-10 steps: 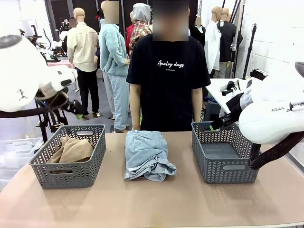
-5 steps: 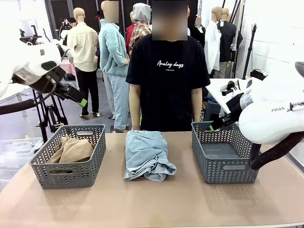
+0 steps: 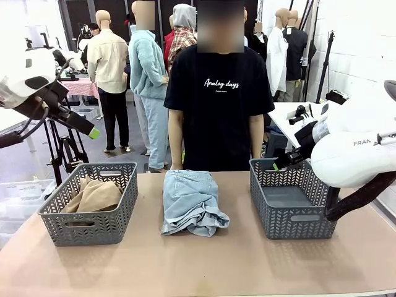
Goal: Sort the tops and bottoms.
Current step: Lift clothes from the center of the table with your right hand.
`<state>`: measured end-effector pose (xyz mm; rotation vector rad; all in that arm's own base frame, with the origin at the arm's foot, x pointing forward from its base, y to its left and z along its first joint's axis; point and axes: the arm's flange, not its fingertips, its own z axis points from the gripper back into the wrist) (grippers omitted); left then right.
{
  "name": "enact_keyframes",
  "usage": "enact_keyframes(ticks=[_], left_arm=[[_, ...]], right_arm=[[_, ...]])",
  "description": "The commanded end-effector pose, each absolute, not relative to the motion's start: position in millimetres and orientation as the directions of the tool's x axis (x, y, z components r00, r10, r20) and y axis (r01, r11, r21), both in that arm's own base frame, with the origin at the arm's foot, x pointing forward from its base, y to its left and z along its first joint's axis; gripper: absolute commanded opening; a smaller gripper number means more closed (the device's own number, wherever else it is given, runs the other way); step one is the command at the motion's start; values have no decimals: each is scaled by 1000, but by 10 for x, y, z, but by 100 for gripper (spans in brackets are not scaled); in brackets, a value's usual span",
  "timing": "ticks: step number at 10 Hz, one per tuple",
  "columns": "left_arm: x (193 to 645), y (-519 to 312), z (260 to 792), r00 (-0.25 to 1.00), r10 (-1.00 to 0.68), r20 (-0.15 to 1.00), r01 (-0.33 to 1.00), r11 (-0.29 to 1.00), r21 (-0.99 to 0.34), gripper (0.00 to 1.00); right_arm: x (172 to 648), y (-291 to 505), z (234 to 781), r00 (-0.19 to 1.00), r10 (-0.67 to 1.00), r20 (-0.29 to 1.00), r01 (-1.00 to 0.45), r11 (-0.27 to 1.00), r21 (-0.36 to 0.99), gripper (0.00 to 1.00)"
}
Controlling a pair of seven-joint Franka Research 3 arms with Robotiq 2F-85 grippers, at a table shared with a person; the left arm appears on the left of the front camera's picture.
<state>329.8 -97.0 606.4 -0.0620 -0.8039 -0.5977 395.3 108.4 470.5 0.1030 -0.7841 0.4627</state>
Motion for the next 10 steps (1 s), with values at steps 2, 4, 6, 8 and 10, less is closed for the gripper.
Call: enact_keyframes(ticks=[2, 4, 6, 8, 10], left_arm=[[3455, -860, 5903, 589, -482, 649, 509, 845, 165, 100], [3409, -891, 5922, 579, -471, 666, 508, 847, 157, 100], [3409, -891, 5922, 579, -471, 666, 508, 847, 157, 100], [3409, -891, 5922, 579, -471, 666, 508, 847, 157, 100], [3409, -891, 5922, 579, -471, 666, 508, 847, 157, 100]], right_arm=[[3959, 1074, 4698, 612, 368, 700, -441, 893, -83, 100], [3959, 1074, 4698, 612, 368, 700, -441, 893, -83, 100], [3959, 1074, 4698, 612, 368, 700, -441, 893, -83, 100], [3982, 1227, 4810, 581, 377, 722, -507, 861, -41, 100], [4241, 1561, 5056, 557, 383, 737, -519, 853, -51, 100]])
